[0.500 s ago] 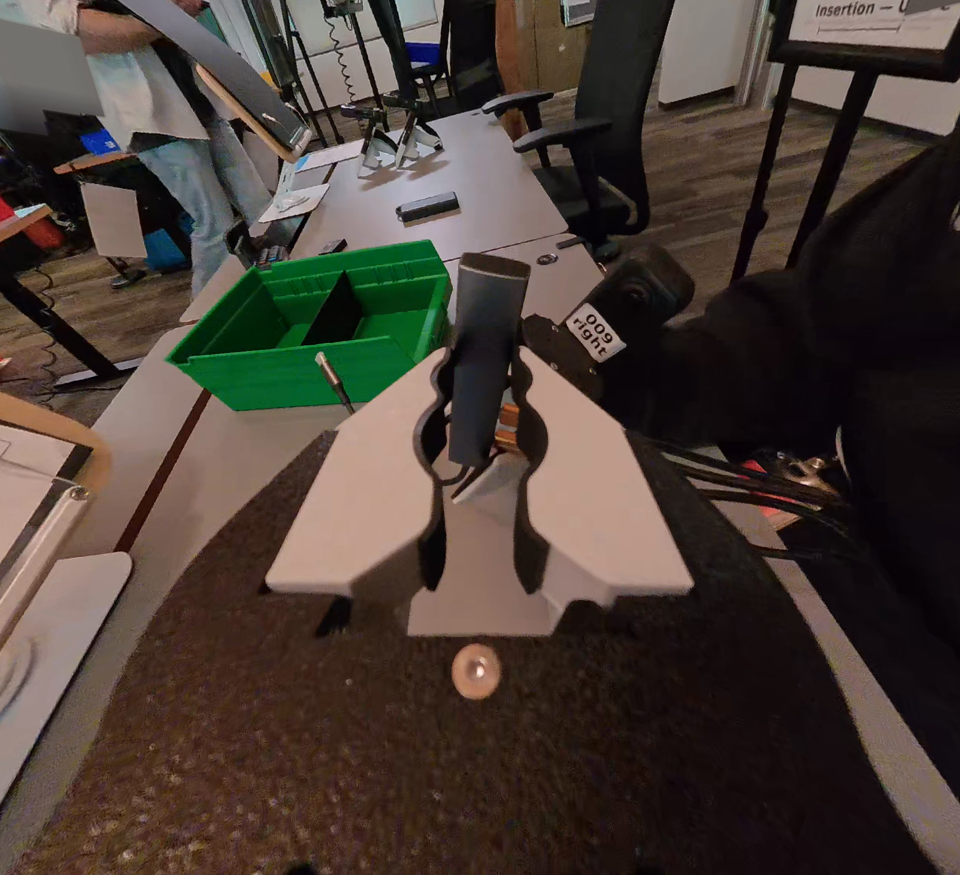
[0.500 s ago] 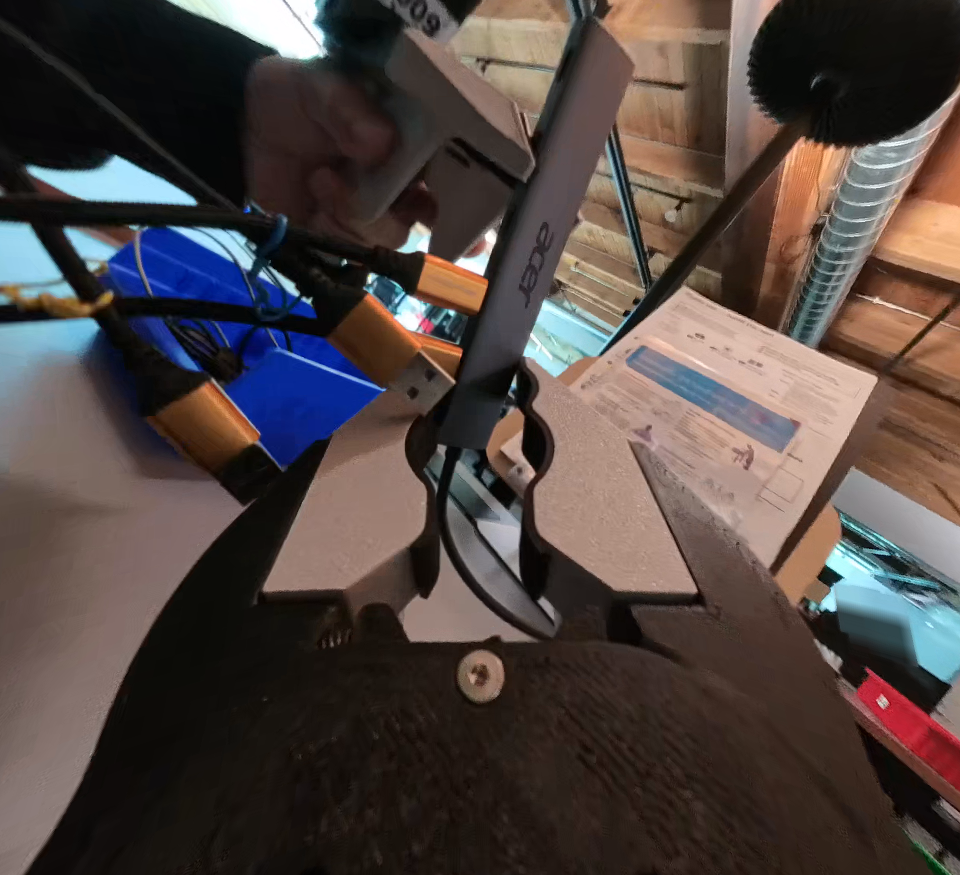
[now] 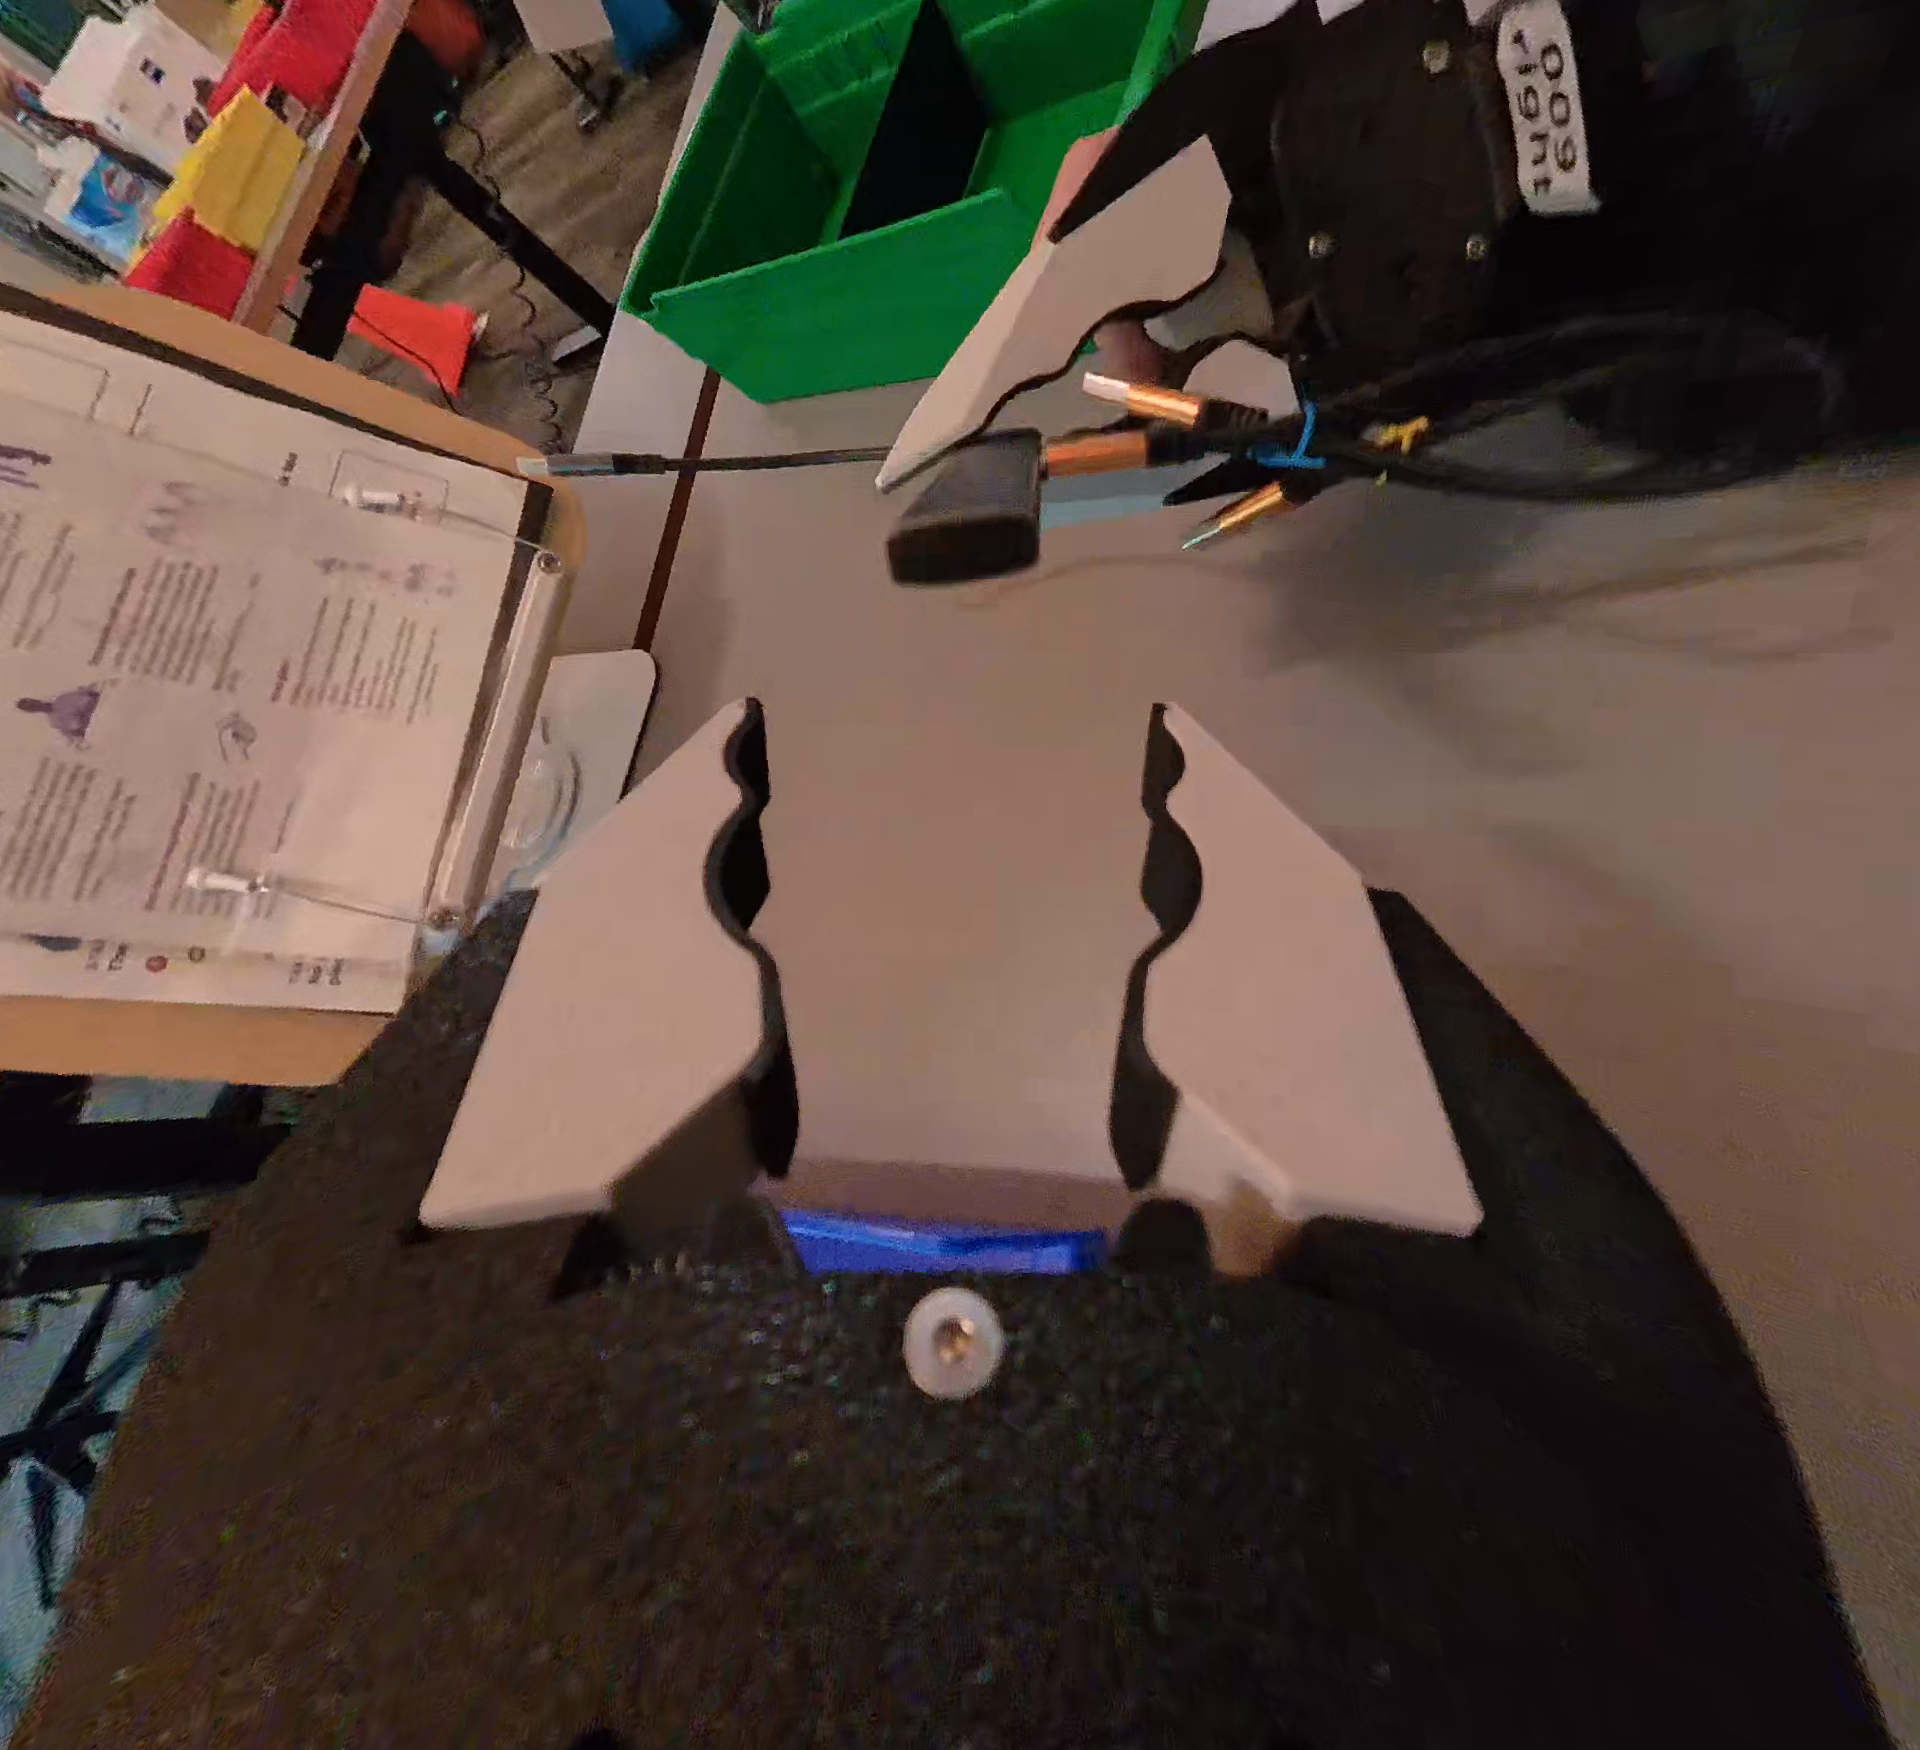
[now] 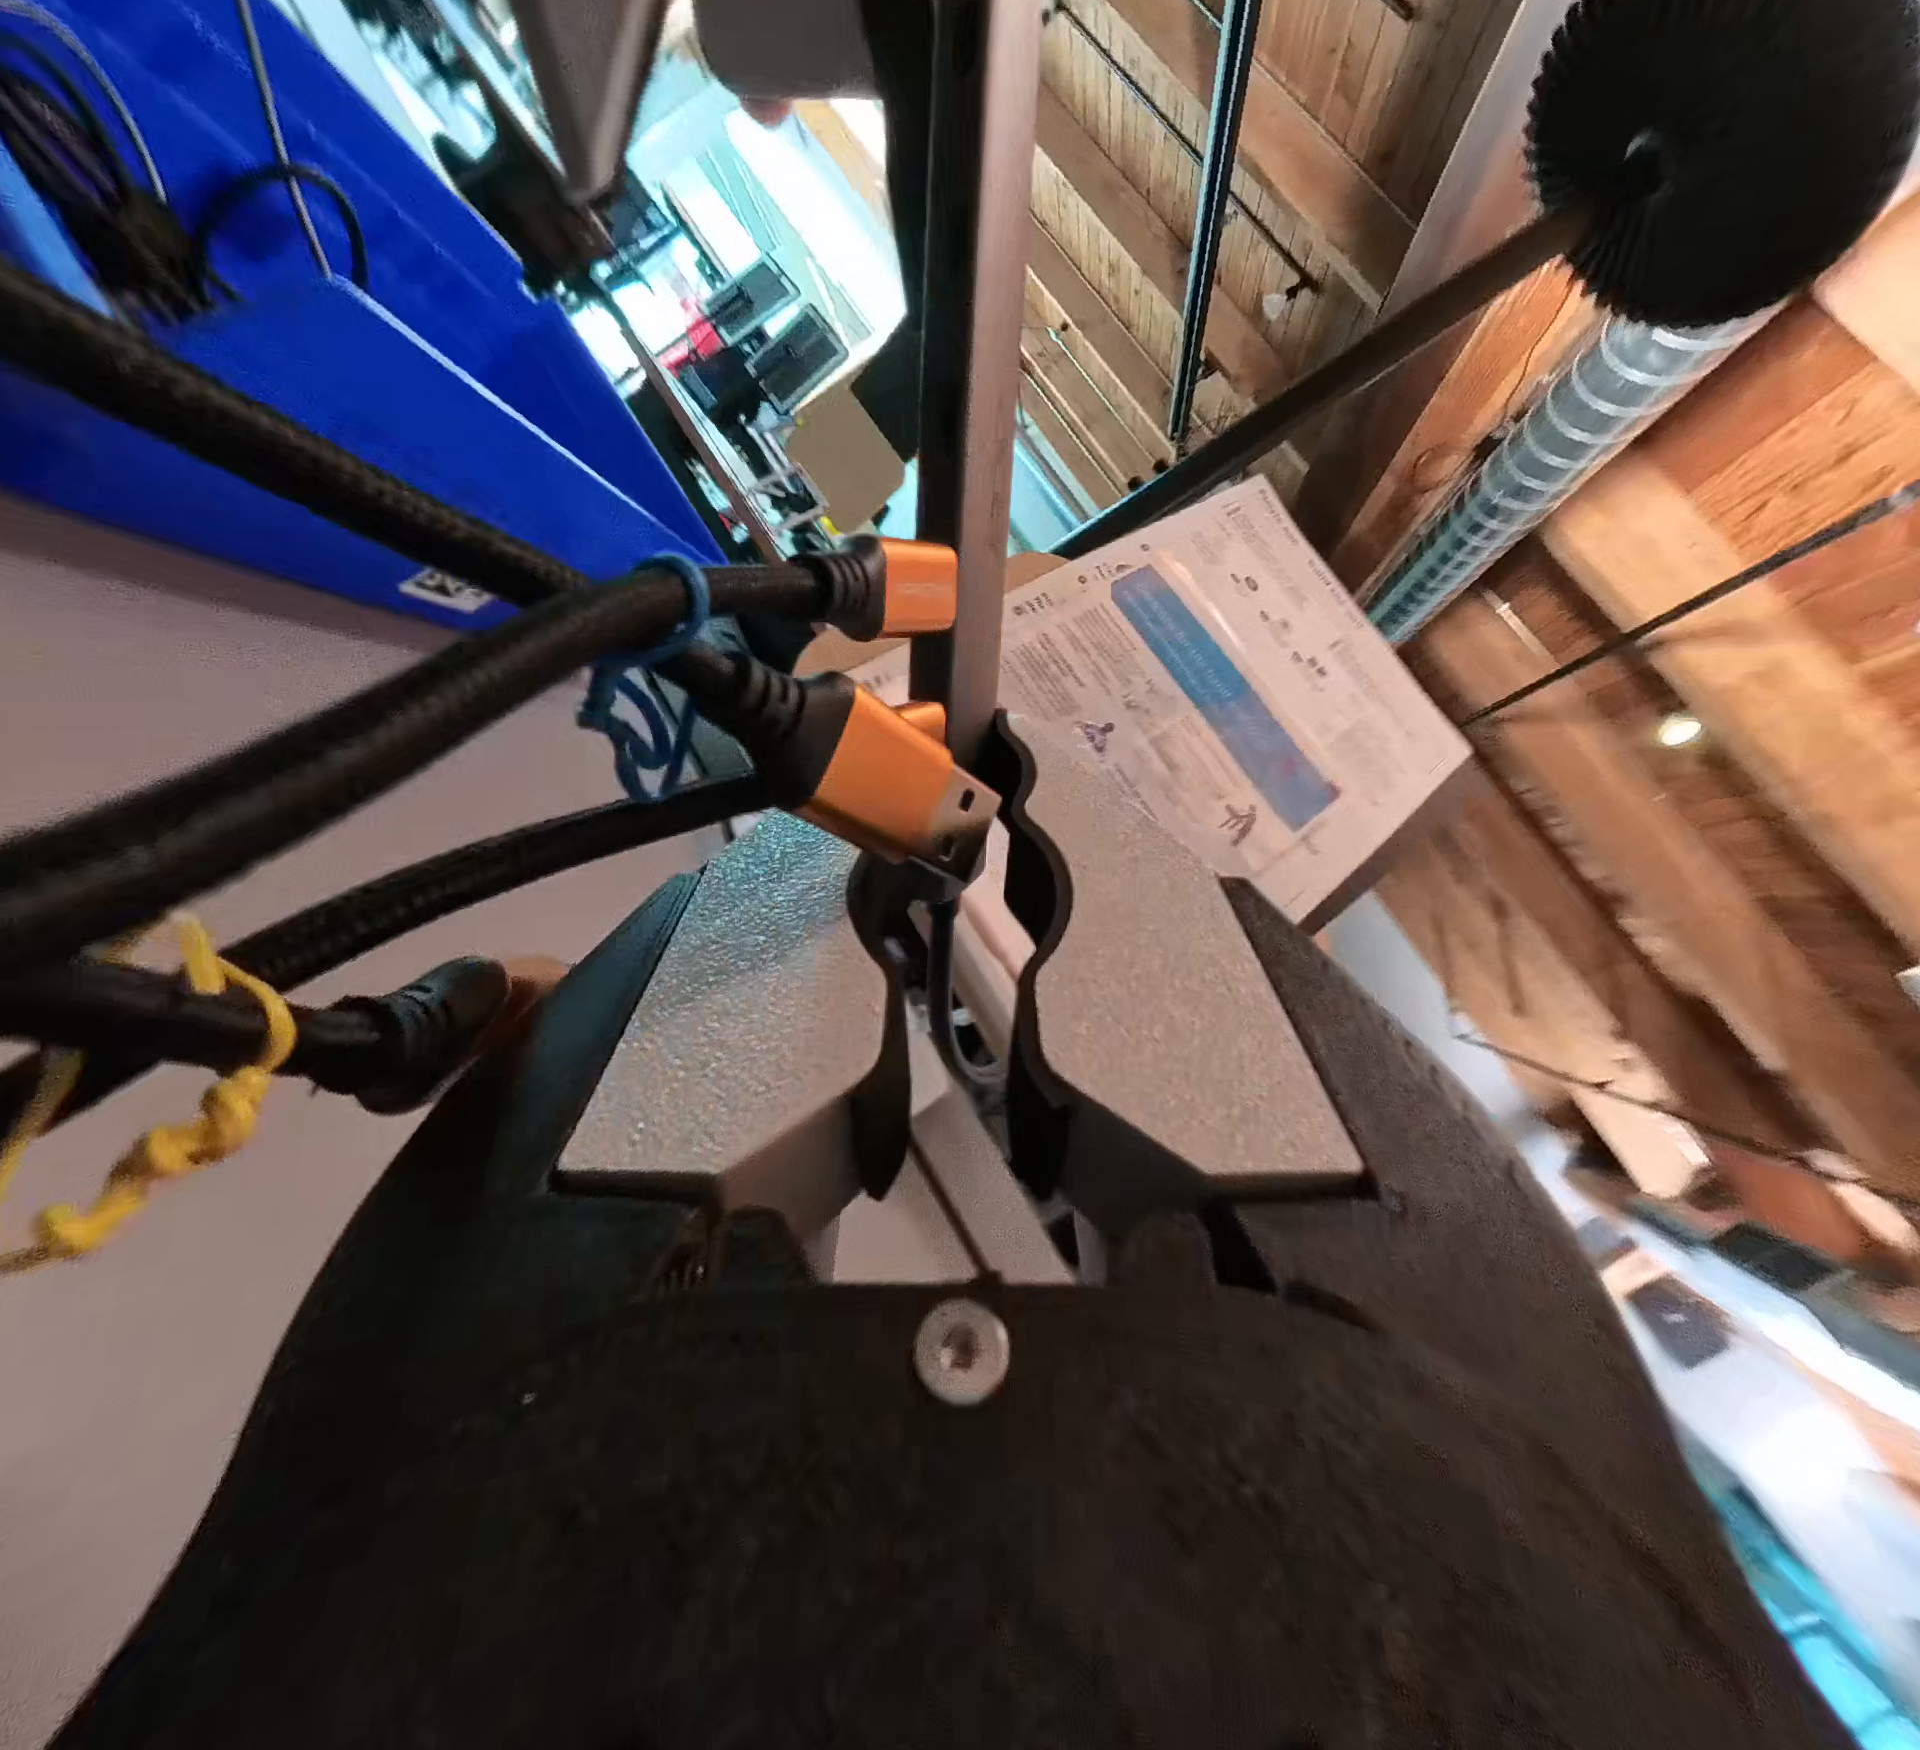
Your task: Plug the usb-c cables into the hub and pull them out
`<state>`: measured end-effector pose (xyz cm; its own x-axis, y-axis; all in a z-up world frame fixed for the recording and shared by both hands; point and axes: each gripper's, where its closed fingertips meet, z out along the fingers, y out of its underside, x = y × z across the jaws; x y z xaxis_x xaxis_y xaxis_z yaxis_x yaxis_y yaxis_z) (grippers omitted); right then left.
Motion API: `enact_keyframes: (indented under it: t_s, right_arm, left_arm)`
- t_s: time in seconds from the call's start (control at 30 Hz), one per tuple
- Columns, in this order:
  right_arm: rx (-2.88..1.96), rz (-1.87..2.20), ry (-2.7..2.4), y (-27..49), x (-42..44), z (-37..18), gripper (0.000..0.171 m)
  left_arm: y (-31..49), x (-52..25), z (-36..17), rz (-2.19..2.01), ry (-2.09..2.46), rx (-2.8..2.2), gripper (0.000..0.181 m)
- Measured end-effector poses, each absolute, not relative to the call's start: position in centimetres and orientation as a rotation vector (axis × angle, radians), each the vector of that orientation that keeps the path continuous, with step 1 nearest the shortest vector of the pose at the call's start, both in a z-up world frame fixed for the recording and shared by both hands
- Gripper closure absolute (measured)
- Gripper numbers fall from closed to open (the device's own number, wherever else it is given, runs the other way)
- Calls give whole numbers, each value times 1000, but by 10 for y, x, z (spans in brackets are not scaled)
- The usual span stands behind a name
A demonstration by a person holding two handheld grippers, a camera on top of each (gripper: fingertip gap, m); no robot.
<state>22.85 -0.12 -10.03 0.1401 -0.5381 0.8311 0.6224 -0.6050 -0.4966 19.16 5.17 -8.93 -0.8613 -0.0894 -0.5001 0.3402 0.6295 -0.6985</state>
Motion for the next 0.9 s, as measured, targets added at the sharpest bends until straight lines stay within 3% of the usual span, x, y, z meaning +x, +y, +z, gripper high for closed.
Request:
enact_keyframes:
  t_s: [0.1,0.43,0.9]
  right_arm:
    - [-1508,-1750,-165,4,225,-100,162]
    - [-1529,-1821,-266,15,223,-107,162]
    - [-1608,-1702,-270,16,229,-124,162]
  left_arm:
    - [44,188,-88,-1315,2386,-34,111]
    - [26,187,-114,-1381,2394,-123,159]
    - [23,191,-126,-1436,2320,-141,160]
